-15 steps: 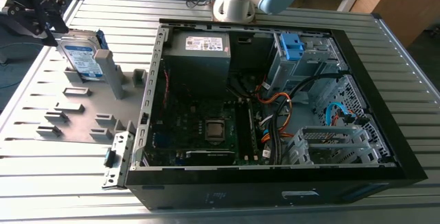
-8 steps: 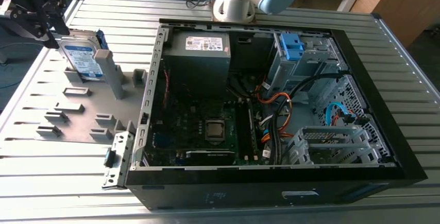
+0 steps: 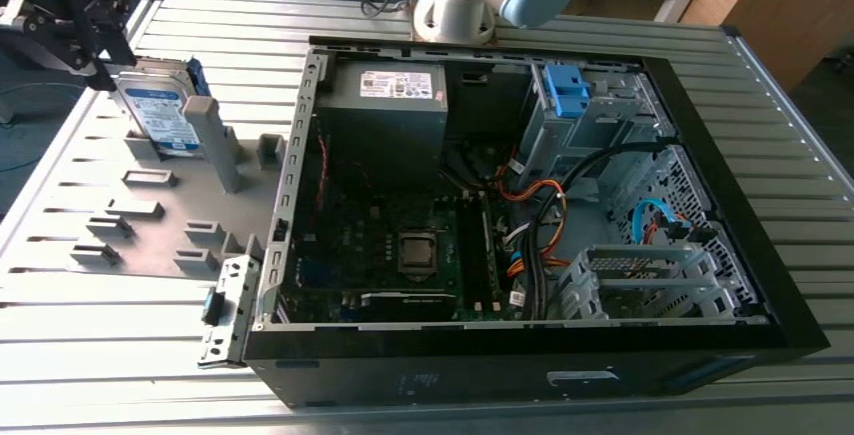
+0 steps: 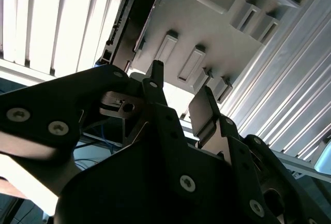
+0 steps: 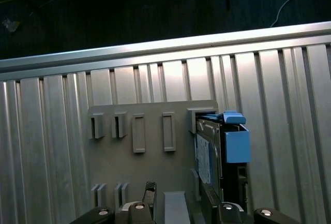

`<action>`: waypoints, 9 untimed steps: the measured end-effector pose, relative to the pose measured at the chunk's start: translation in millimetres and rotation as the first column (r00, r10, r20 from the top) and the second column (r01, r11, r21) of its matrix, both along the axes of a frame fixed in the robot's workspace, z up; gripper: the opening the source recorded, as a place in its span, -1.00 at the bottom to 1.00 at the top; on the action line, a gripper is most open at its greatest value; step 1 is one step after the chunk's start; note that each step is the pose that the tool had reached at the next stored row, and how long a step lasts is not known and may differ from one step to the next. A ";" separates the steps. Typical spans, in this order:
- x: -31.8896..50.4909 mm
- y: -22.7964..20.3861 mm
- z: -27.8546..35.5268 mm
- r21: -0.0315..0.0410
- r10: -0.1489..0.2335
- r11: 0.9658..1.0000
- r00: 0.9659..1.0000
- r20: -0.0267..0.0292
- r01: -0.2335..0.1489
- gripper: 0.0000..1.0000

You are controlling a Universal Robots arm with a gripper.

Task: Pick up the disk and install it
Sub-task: 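Pick up the disk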

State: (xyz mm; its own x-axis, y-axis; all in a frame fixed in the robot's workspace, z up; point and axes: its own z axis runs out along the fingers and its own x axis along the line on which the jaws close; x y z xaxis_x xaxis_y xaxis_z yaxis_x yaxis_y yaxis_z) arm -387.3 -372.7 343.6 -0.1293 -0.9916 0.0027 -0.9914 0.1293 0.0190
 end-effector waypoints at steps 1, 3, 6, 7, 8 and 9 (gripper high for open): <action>-0.1 1.2 -0.1 0.000 0.000 1.000 1.000 0.000 0.000 -0.06; -0.2 3.5 -0.5 0.000 0.000 1.000 1.000 0.000 0.000 -0.06; -0.6 5.4 -0.9 0.007 0.000 1.000 1.000 0.000 0.000 -0.06; -0.8 5.8 -1.1 0.011 0.000 1.000 1.000 0.000 0.000 -0.06; -1.0 6.2 -1.3 0.013 0.000 1.000 1.000 0.000 0.000 -0.06; -1.2 6.3 -1.5 0.014 0.000 1.000 1.000 0.000 0.000 -0.06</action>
State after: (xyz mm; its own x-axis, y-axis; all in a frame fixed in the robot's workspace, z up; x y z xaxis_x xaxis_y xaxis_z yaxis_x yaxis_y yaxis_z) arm -388.4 -366.4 342.0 -0.1296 -0.9915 -0.0109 -0.9914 0.1294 0.0207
